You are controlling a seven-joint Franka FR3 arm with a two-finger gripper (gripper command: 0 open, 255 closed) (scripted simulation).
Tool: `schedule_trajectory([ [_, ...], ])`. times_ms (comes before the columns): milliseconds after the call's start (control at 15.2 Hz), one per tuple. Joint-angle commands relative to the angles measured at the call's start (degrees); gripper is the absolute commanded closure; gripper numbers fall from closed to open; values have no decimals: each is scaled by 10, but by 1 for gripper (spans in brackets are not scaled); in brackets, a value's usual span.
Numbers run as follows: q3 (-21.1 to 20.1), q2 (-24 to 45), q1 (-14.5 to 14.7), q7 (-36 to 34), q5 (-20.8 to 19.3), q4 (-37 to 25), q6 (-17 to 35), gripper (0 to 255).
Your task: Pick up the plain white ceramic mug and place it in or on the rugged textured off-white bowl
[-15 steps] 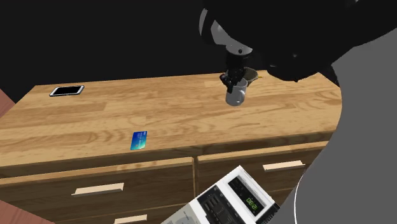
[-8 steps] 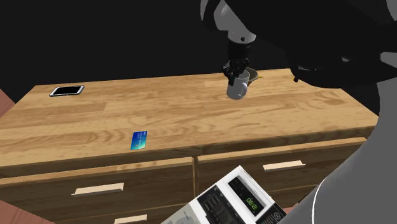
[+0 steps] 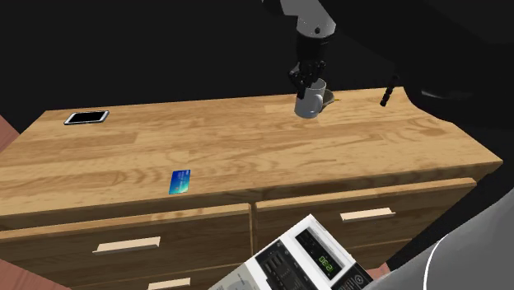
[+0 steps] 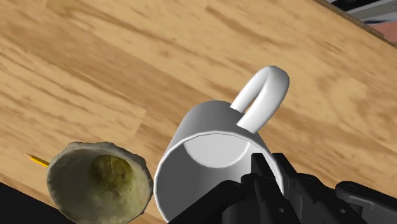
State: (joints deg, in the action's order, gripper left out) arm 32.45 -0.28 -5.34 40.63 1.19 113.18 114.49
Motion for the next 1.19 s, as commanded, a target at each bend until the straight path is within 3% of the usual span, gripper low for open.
schedule_trajectory([
  [0, 0, -4, 0, -2, -3, -11, -15, 255],
  [660, -2, -15, 1, -7, -9, -74, -87, 255],
  [924, 19, 93, -27, 49, 54, -205, -129, 255],
  [1122, 23, 181, -67, 84, 103, -322, -175, 255],
])
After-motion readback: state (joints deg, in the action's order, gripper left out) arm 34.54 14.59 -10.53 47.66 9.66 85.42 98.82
